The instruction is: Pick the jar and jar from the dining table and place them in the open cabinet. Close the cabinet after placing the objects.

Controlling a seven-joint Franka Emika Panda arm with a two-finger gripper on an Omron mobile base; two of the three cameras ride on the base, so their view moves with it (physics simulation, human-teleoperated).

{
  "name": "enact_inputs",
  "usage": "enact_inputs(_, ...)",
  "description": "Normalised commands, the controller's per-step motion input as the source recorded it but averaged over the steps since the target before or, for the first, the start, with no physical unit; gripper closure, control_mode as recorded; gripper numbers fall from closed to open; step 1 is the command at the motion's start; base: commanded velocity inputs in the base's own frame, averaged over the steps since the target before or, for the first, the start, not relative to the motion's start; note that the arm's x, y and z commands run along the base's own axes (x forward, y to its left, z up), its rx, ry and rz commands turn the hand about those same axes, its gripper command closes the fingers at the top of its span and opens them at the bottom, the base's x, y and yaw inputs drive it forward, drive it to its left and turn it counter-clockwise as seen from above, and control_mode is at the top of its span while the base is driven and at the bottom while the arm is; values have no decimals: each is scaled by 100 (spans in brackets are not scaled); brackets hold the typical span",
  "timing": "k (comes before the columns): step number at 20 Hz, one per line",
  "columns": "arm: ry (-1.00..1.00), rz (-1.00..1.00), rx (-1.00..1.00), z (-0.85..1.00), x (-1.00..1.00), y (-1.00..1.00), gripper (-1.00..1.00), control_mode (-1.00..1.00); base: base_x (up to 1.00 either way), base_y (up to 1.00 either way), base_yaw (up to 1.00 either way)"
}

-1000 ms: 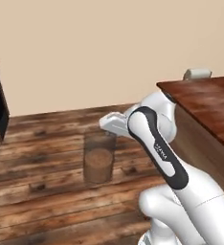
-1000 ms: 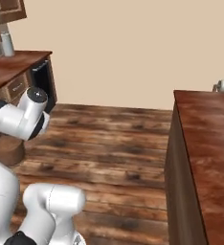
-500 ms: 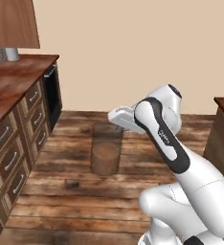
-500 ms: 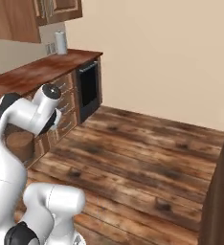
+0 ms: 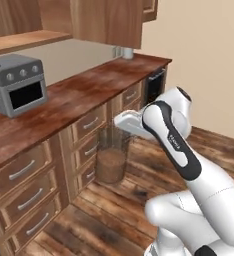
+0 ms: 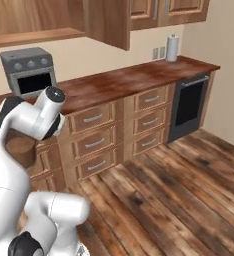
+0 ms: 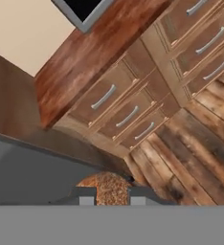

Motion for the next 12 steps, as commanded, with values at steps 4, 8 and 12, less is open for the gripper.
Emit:
enact_inputs(4,0,0,0,0,0,0,100,100,100,-33,48)
enact_inputs(8,0,0,0,0,0,0,100,100,94,-10,14)
enact_inputs(12,0,0,0,0,0,0,100,100,52,28,-5)
